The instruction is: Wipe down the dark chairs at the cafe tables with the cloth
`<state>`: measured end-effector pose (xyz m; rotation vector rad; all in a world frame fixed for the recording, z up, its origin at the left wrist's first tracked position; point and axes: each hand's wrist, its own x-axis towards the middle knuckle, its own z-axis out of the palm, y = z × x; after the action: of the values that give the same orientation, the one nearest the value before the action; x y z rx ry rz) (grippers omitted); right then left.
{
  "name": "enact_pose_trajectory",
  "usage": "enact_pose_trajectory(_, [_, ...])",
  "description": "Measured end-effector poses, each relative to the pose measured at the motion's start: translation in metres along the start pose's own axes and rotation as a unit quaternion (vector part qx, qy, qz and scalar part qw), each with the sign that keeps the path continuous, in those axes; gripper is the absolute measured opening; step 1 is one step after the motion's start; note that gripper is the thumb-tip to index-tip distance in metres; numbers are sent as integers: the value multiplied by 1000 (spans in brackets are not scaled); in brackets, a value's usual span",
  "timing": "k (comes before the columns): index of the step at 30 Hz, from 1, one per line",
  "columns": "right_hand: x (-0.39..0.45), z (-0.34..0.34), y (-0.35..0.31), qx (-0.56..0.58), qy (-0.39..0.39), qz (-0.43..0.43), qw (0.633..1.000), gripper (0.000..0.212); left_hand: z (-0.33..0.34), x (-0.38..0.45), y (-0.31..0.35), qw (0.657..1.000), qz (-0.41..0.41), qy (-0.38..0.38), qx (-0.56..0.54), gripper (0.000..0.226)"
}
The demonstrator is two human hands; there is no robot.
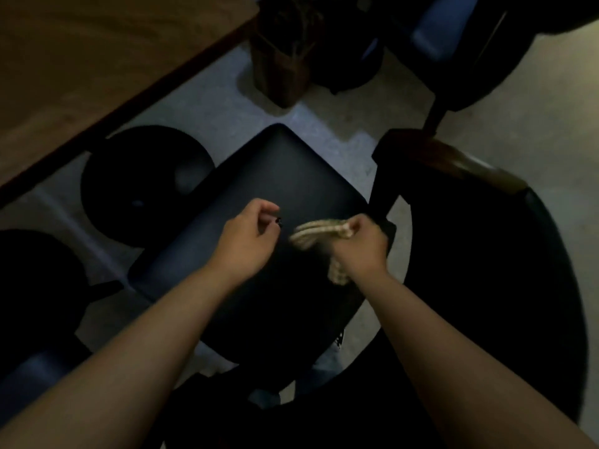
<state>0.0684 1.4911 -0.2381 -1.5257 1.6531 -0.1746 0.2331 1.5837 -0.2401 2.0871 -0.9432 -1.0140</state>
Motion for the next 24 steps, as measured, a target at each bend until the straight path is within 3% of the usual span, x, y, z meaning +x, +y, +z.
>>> enact_pose_trajectory(1, [5,-3,5,-6,74,-9,997,28,5,2,-8,1000,-12,-10,-1,19])
enact_pose_trajectory(3, [16,-8,12,-80,177,-111,975,22,16,5,-24,998,-46,-38,-9,23])
enact_pose_trajectory(6, [39,-2,24,-265,195,-261,907,19,33,4,-45,995,-78,-69,-7,41])
enact_pose_trajectory(8, [52,9,36,-318,142,-251,903,26,39,3,-57,993,-83,-81,7,58])
enact_pose_trajectory(12, [77,23,59,-240,90,-124,958,14,33,13,-85,983,-45,-117,134,97])
enact_pose_trajectory(15, [97,19,67,-301,163,-123,931,16,18,27,-104,920,-1,-185,346,112])
enact_pose_trajectory(17, [108,16,70,-306,176,-152,923,22,12,33,-115,869,-22,-254,425,118])
enact_pose_trajectory(19, [116,18,74,-300,141,-165,929,33,11,33,-125,842,-58,-299,444,126])
enact_pose_trajectory(21, [119,30,83,-322,56,-164,931,46,15,30,-132,835,-63,-304,455,131])
enact_pose_trajectory(24, [103,66,102,-411,-83,-77,904,69,22,26,-137,837,-56,-287,463,132])
